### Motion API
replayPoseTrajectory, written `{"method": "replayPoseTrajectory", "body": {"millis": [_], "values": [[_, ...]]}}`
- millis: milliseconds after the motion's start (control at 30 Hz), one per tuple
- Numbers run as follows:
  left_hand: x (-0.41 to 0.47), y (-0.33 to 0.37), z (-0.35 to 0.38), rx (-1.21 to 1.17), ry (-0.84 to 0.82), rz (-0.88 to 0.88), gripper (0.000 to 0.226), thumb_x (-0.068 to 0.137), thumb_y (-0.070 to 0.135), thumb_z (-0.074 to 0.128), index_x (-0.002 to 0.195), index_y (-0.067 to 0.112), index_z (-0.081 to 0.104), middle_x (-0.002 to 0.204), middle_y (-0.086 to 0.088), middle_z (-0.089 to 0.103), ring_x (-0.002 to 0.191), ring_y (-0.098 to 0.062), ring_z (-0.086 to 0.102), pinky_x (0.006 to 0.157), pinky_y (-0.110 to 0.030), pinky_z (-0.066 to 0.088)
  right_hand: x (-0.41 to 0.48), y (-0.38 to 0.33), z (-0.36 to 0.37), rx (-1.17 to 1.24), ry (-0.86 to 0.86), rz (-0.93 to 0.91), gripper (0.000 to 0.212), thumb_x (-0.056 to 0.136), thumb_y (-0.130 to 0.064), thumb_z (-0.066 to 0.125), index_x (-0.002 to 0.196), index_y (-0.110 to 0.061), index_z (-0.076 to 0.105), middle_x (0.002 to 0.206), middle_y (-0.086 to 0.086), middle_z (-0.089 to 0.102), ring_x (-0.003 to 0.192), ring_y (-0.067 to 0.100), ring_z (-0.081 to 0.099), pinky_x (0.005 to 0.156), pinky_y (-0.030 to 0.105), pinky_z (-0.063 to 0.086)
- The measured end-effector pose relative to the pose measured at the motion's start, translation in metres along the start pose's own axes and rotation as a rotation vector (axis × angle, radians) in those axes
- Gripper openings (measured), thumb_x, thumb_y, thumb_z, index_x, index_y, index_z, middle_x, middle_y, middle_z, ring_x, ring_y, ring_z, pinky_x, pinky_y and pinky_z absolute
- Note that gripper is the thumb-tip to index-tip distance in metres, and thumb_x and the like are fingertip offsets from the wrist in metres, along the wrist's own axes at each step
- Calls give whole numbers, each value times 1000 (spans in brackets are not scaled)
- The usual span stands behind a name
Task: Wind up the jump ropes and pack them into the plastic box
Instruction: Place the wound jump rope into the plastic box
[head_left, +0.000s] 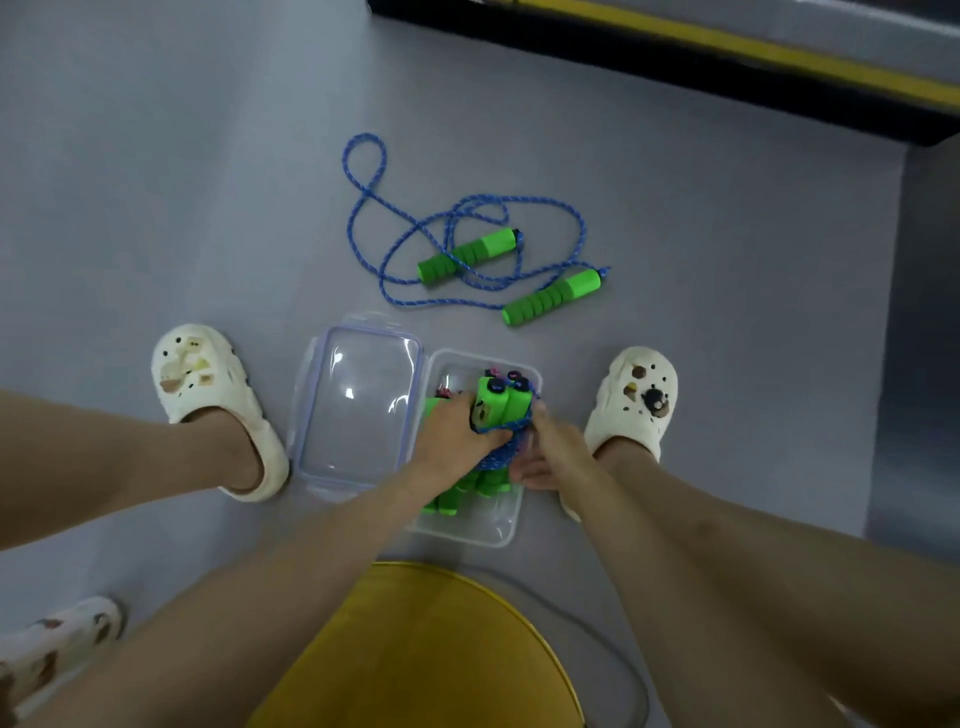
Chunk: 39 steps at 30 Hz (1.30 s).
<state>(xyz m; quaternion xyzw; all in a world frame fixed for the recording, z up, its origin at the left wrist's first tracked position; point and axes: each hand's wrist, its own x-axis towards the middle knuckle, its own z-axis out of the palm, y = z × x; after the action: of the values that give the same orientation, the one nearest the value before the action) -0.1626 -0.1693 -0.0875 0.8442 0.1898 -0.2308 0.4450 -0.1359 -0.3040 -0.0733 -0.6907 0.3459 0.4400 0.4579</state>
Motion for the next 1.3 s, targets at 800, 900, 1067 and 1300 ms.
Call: {"method": "replayPoseTrajectory", "body": {"millis": [800, 900, 1067, 1300], "values": [[-37, -59, 17, 59, -69, -27, 36, 94, 10, 52, 129, 12, 43, 119, -7, 57, 99, -24, 59, 80, -36, 48, 3, 50, 20, -37, -54, -138, 52, 77, 2, 68, 117, -11, 37, 90, 0, 57, 70, 8, 56, 54, 17, 45], [-26, -50, 27, -313, -114, -353, 37, 94, 4, 50, 130, 11, 45, 120, -11, 60, 100, -25, 59, 88, -41, 50, 5, 58, 19, 25, -33, -138, 54, 77, 7, 66, 122, -5, 38, 91, 1, 58, 74, 11, 57, 59, 19, 50], [-19, -47, 36, -317, -153, -384, 53, 83, -4, 63, 132, 6, 45, 120, -9, 59, 111, -23, 56, 90, -30, 44, 10, 59, 14, -328, 7, -286, 49, 73, 2, 73, 118, 0, 56, 108, 15, 64, 88, 20, 58, 78, 31, 49], [-23, -61, 45, -72, -119, -245, 46, 83, 3, 66, 126, 5, 50, 120, -9, 62, 112, -25, 57, 91, -34, 46, 4, 65, 20, -912, 121, -404, 53, 79, -15, 72, 125, -8, 46, 121, 12, 49, 111, 30, 53, 82, 37, 48]]}}
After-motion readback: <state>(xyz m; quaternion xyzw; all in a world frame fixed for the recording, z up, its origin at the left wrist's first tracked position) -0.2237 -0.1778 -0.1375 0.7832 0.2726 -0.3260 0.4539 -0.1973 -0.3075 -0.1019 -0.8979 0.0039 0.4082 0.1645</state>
